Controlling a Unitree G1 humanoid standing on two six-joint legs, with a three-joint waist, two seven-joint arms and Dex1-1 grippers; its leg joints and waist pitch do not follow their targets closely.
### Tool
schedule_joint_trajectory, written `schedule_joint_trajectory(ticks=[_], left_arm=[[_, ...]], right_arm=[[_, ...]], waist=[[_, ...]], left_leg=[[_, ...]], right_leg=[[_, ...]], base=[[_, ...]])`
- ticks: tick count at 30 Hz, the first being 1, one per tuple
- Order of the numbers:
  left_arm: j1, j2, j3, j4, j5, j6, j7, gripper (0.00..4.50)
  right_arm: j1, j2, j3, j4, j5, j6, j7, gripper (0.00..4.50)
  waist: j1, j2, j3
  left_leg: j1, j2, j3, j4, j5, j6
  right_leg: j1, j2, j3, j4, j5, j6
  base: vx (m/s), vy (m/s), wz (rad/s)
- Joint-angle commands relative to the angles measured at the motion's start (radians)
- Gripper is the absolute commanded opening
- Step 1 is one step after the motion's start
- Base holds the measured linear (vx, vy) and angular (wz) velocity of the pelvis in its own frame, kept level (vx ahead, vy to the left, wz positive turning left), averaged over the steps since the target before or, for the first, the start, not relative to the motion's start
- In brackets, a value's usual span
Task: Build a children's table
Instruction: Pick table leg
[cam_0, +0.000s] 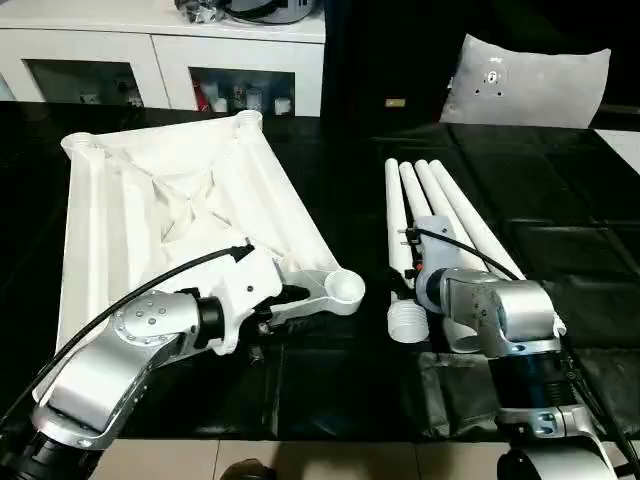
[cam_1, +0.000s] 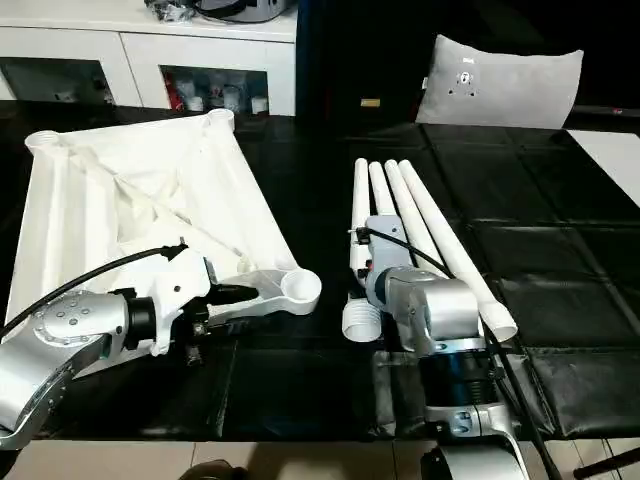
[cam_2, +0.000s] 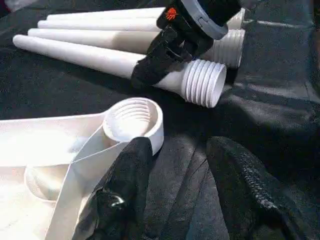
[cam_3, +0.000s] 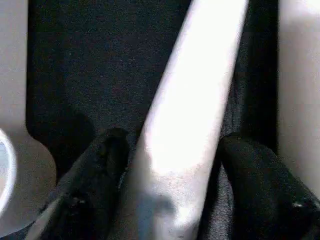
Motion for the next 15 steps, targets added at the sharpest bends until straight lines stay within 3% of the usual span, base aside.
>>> schedule_joint_trajectory(ticks=[1,10,15], left_arm=[[-0.02,0.001,-0.019,-0.005,0.015,-0.002,0.004,2.12],[-0.03,-0.007,-0.02,0.008,0.035,-0.025,0.022,2.12],[-0.033,-0.017,-0.012,0.011,0.032,-0.028,0.034,2.12]], right_arm=[[0.0,-0.004,0.0,0.031,-0.001,0.02,-0.003,2.86],[0.005,0.009,-0.018,0.028,0.0,0.018,-0.018,2.11],[0.009,0.026,-0.047,0.021,0.002,0.006,-0.042,1.95]], waist=[[0.001,0.012,-0.059],[0.0,0.012,-0.059],[0.0,0.012,-0.058]], left_leg=[[0.028,0.099,-0.036,-0.077,-0.126,-0.073],[0.03,0.1,-0.037,-0.079,-0.149,-0.086],[0.03,0.1,-0.037,-0.08,-0.153,-0.09]], right_leg=[[0.021,-0.131,0.064,-0.073,0.023,-0.16],[0.02,-0.133,0.066,-0.075,0.0,-0.159],[0.019,-0.133,0.065,-0.074,-0.007,-0.16]], base=[[0.0,0.0,0.0],[0.0,0.0,0.0],[0.0,0.0,0.0]])
